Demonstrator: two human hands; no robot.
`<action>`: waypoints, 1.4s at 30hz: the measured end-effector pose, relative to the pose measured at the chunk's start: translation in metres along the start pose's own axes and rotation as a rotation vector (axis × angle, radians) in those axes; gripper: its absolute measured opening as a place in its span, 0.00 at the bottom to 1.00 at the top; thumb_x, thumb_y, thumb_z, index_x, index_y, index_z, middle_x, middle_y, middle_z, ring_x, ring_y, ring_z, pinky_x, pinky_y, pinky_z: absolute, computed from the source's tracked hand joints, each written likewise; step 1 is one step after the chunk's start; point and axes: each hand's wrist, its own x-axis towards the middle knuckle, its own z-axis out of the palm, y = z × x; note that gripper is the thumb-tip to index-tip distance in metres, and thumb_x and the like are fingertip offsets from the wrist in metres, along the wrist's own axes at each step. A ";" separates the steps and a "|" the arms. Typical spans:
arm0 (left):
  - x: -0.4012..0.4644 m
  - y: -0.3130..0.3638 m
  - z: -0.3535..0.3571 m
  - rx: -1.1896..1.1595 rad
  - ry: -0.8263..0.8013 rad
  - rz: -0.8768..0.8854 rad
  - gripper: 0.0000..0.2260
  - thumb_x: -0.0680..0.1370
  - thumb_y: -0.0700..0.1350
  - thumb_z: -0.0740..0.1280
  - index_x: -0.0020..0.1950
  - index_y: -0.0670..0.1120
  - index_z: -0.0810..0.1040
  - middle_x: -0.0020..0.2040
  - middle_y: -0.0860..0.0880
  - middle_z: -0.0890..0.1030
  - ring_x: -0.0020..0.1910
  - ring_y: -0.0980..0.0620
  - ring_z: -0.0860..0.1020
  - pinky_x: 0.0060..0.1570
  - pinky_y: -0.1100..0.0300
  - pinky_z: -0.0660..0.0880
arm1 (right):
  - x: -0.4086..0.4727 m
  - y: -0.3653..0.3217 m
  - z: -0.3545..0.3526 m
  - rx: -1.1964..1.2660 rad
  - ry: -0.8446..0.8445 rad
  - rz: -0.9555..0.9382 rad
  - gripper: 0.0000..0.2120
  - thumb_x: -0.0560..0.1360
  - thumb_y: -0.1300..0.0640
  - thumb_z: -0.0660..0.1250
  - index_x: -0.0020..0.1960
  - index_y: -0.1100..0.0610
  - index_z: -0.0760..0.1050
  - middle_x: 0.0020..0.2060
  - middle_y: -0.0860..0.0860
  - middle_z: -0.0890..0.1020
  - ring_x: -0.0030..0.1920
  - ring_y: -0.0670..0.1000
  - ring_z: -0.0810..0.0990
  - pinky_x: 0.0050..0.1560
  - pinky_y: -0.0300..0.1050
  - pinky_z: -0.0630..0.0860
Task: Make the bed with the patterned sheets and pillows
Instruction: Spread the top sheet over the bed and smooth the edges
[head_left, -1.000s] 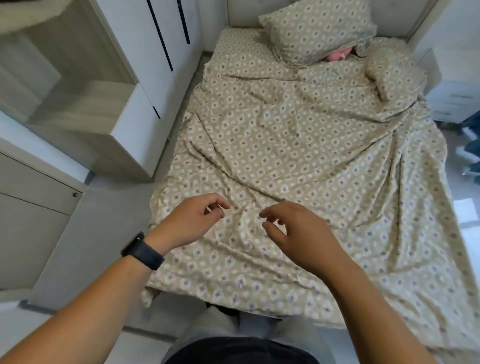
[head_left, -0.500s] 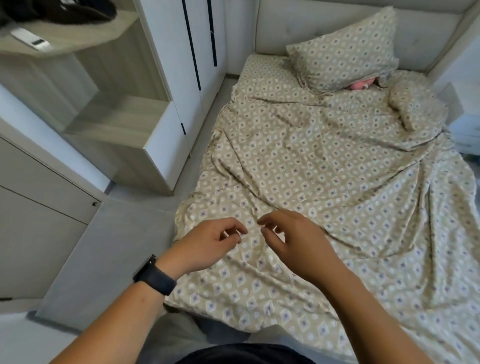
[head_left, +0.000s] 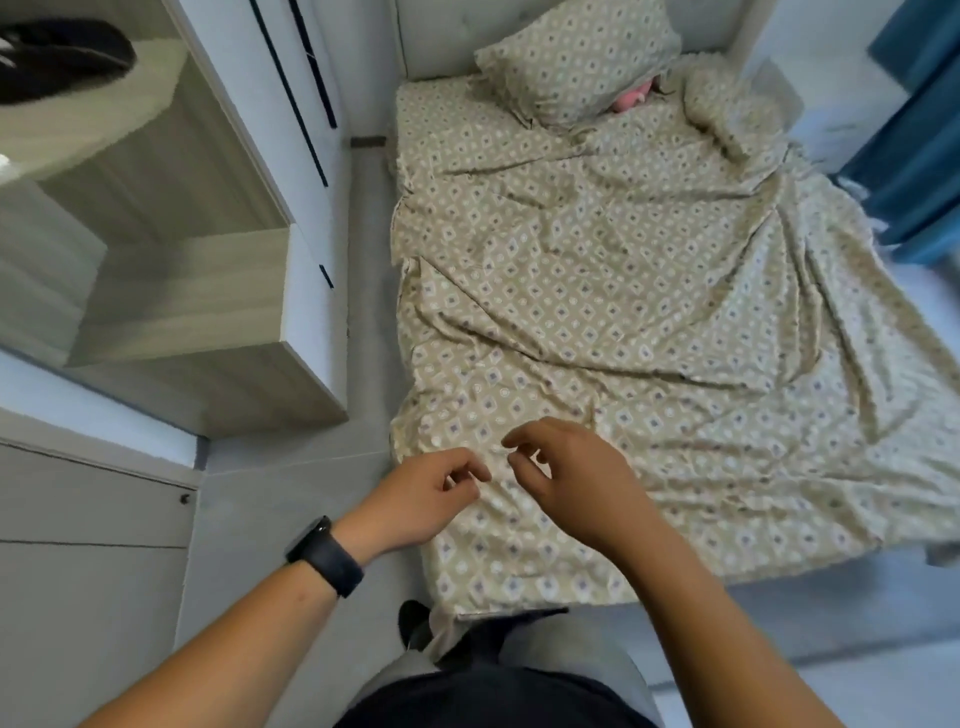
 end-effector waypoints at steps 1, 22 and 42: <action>0.002 -0.002 -0.004 0.042 -0.048 0.021 0.07 0.81 0.47 0.66 0.55 0.57 0.81 0.45 0.58 0.81 0.38 0.61 0.76 0.40 0.69 0.71 | -0.008 0.001 0.003 0.006 0.021 0.052 0.10 0.81 0.47 0.63 0.60 0.45 0.79 0.50 0.39 0.81 0.50 0.41 0.77 0.50 0.41 0.76; 0.092 -0.074 -0.084 0.525 -0.632 0.345 0.08 0.81 0.44 0.63 0.57 0.51 0.80 0.45 0.59 0.78 0.41 0.60 0.77 0.44 0.60 0.74 | 0.001 -0.046 0.113 0.190 0.207 0.798 0.11 0.82 0.50 0.62 0.62 0.48 0.79 0.52 0.42 0.81 0.50 0.44 0.79 0.51 0.47 0.79; 0.229 -0.350 0.163 1.188 -0.837 0.411 0.23 0.75 0.51 0.69 0.69 0.50 0.69 0.65 0.48 0.70 0.62 0.43 0.73 0.54 0.48 0.75 | -0.028 0.136 0.491 -0.063 -0.285 1.044 0.23 0.75 0.54 0.71 0.67 0.53 0.68 0.59 0.53 0.72 0.57 0.57 0.73 0.53 0.52 0.72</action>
